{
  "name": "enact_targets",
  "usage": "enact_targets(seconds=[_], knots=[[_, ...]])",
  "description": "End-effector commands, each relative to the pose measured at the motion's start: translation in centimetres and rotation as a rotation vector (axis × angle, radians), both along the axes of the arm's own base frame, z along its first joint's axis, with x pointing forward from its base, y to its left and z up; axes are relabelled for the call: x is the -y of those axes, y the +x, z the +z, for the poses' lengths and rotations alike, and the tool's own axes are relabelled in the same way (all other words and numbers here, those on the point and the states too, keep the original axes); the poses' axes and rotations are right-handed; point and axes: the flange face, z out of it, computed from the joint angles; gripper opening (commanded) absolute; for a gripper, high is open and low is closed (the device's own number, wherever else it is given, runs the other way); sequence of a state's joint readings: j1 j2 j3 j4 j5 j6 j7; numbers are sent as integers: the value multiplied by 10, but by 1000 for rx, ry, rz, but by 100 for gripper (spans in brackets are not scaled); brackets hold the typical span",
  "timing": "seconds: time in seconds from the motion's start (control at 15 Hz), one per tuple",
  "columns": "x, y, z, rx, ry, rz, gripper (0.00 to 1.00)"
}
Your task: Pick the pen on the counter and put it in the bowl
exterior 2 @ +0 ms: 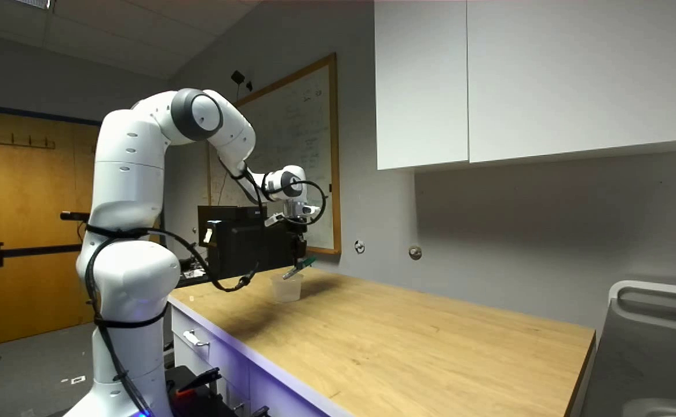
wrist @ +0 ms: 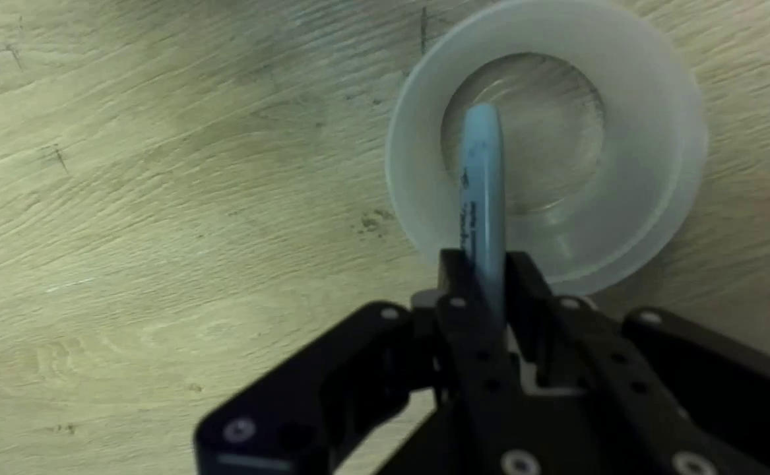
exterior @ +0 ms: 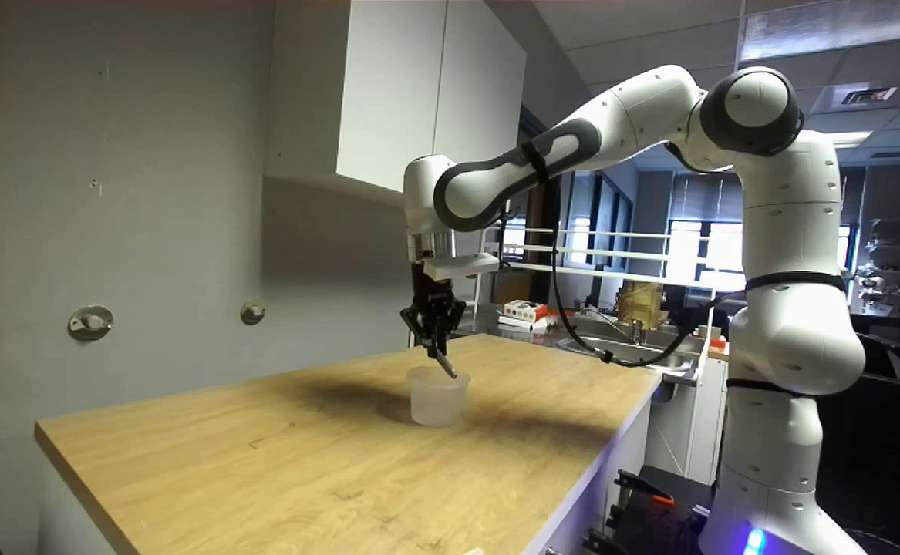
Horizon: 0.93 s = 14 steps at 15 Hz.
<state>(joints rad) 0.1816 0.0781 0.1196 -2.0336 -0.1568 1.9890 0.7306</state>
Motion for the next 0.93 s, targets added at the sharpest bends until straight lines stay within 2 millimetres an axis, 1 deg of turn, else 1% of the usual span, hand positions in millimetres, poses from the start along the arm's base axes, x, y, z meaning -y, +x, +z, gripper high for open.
enact_targets(seconds=[0.0, 0.07, 0.13, 0.2, 0.47, 0.67, 0.87], knots=[[-8, -6, -2, -28, -31, 2, 16], [-10, -7, -2, -34, -33, 7, 43], [-11, -8, -3, -38, -37, 10, 44], [-12, -8, -4, -41, -42, 13, 48], [-15, -9, -3, -44, -45, 24, 79], [-15, -9, -2, -78, -50, 31, 99], [-13, -10, 0, -117, -55, 33, 100]])
